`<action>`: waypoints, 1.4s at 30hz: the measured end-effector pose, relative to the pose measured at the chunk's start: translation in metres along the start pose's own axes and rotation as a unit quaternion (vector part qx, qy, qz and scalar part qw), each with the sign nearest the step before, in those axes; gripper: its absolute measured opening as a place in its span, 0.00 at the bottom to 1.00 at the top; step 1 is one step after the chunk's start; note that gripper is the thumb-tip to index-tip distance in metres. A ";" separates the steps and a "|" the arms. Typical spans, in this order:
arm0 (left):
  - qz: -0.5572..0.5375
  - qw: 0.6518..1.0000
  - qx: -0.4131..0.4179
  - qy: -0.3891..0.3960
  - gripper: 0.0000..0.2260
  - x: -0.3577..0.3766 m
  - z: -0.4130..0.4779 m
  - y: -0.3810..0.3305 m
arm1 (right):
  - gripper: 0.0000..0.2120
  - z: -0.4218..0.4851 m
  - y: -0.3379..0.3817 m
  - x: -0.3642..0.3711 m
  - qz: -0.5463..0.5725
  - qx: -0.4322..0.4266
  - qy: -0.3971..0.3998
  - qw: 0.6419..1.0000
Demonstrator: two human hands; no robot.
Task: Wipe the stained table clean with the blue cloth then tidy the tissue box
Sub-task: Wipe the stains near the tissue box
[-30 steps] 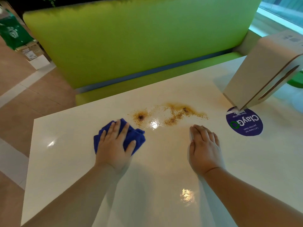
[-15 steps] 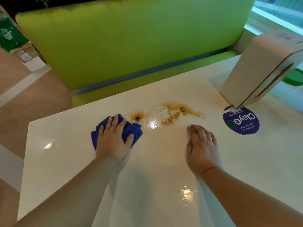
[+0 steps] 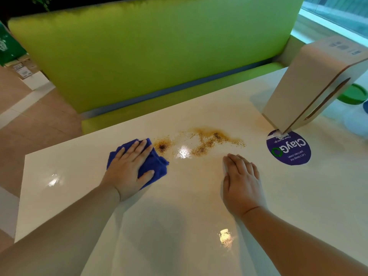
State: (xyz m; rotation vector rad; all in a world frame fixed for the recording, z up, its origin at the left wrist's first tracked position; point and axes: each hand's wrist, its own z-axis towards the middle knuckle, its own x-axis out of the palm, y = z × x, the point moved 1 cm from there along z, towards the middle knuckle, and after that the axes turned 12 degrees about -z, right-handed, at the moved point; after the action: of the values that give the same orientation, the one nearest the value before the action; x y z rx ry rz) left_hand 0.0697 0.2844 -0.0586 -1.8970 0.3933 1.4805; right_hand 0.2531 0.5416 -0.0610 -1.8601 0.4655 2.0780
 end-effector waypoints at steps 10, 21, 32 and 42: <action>-0.068 0.969 -0.206 -0.117 0.27 0.008 0.031 -0.031 | 0.24 0.000 0.000 -0.001 0.006 0.001 0.003 1.000; 0.003 0.990 -0.138 -0.035 0.29 0.004 0.021 -0.002 | 0.25 0.000 0.000 0.000 0.008 0.001 0.006 1.000; -0.020 0.991 -0.127 -0.047 0.28 0.009 0.030 -0.019 | 0.25 -0.001 0.000 0.000 0.004 0.003 0.008 1.000; -0.022 0.994 -0.105 -0.037 0.26 0.007 0.036 -0.017 | 0.26 0.000 0.000 -0.002 0.008 0.003 0.009 1.000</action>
State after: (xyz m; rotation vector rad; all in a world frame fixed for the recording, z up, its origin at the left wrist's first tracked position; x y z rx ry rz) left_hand 0.0561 0.3224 -0.0638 -1.9914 0.1661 1.6108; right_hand 0.2535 0.5415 -0.0589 -1.8795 0.4924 2.0682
